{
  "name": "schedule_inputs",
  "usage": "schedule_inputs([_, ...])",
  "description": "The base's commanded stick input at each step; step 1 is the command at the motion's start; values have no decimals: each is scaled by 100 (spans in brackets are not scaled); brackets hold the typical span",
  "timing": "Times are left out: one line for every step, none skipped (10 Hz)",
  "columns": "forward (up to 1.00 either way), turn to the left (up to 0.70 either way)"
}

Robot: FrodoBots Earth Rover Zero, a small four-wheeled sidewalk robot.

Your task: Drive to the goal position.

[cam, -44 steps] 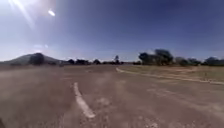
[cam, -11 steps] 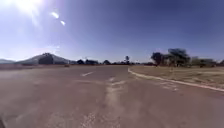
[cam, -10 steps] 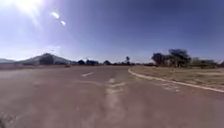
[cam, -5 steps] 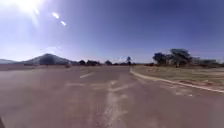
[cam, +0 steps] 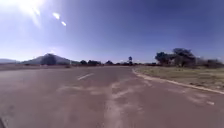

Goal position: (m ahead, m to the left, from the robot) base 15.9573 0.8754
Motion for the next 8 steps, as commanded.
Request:
schedule_inputs([100, 0])
schedule_inputs([100, 0])
schedule_inputs([100, 0])
schedule_inputs([100, 0])
schedule_inputs([100, 0])
schedule_inputs([100, -36])
schedule_inputs([100, -34])
schedule_inputs([100, 0])
